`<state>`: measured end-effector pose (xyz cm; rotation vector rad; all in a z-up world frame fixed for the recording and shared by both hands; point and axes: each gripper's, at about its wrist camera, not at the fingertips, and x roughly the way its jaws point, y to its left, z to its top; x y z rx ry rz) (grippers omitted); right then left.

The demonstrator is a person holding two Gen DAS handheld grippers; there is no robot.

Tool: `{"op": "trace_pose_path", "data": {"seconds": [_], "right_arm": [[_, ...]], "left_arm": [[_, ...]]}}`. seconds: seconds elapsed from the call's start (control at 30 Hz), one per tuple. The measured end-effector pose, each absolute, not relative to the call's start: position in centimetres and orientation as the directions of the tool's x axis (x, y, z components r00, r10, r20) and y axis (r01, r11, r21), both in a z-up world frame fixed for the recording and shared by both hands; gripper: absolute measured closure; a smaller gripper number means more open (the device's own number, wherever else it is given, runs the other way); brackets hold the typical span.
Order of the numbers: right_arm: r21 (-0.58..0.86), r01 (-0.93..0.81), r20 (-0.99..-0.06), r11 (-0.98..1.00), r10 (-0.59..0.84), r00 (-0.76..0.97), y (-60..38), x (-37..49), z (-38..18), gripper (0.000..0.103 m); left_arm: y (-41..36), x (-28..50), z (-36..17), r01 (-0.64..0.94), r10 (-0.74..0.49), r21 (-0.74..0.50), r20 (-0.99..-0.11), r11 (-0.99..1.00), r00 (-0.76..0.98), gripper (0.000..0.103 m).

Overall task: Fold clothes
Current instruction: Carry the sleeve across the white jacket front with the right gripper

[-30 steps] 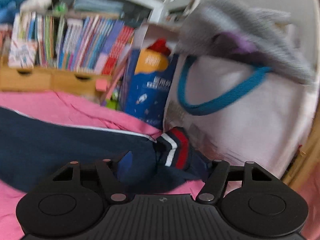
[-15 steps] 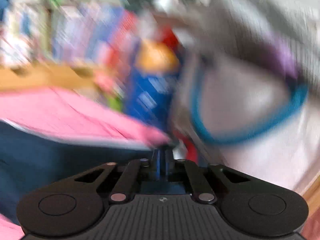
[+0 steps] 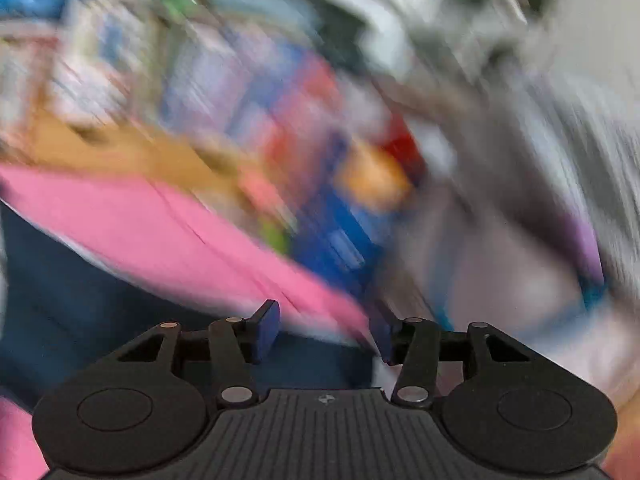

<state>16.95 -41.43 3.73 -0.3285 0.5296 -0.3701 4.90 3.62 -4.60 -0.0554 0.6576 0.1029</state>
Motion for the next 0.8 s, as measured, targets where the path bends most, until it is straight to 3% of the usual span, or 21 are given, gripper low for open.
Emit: {"op": "trace_pose_path", "data": {"seconds": [0.13,0.2,0.27,0.3,0.33,0.37,0.43,0.57,0.67,0.8], "right_arm": [[-0.383,0.262,-0.453,0.886,-0.427,0.783,-45.7,15.9,0.2,0.051],[-0.383,0.225,-0.434,0.896,-0.390,0.812,-46.4,15.8,-0.6,0.036],[-0.435,0.217,-0.419,0.874,-0.409,0.811,-46.5,17.1,-1.2,0.033],[-0.459,0.213,-0.412,0.862,-0.419,0.809,-46.6,17.8,-1.5,0.039],[-0.463,0.220,-0.435,0.859,-0.436,0.788,-46.8,19.1,-1.8,0.054],[-0.438,0.220,-0.480,0.871,-0.434,0.762,-47.5,19.9,-2.0,0.087],[-0.353,0.255,-0.525,0.900,-0.416,0.743,-48.7,20.8,-1.9,0.088],[-0.244,0.314,-0.468,0.918,-0.395,0.791,-47.9,19.6,0.1,0.090],[-0.071,0.245,-0.418,0.967,-0.252,0.873,-45.4,17.9,3.9,0.091],[0.103,-0.015,-0.325,0.995,0.048,0.945,-37.3,15.3,9.5,0.091]], "left_arm": [[3.4,5.0,-4.6,-0.118,0.089,-0.007,-0.616,0.993,0.783,0.000],[3.4,5.1,-4.7,-0.121,0.094,-0.003,-0.616,0.993,0.782,0.000],[3.2,5.2,-4.7,-0.127,0.101,0.001,-0.617,0.992,0.780,0.000],[3.2,5.2,-4.7,-0.130,0.104,0.003,-0.618,0.992,0.779,0.000],[3.2,5.2,-4.7,-0.131,0.105,0.003,-0.618,0.991,0.779,0.000],[3.2,5.2,-4.7,-0.132,0.105,0.003,-0.618,0.991,0.779,0.000],[3.2,5.2,-4.7,-0.132,0.105,0.003,-0.618,0.991,0.779,0.000],[3.2,5.2,-4.6,-0.132,0.105,0.001,-0.618,0.991,0.779,0.000],[3.3,5.1,-4.6,-0.132,0.099,-0.007,-0.615,0.991,0.782,0.000],[3.7,4.7,-4.6,-0.132,0.081,-0.040,-0.603,0.991,0.793,0.000]]}}
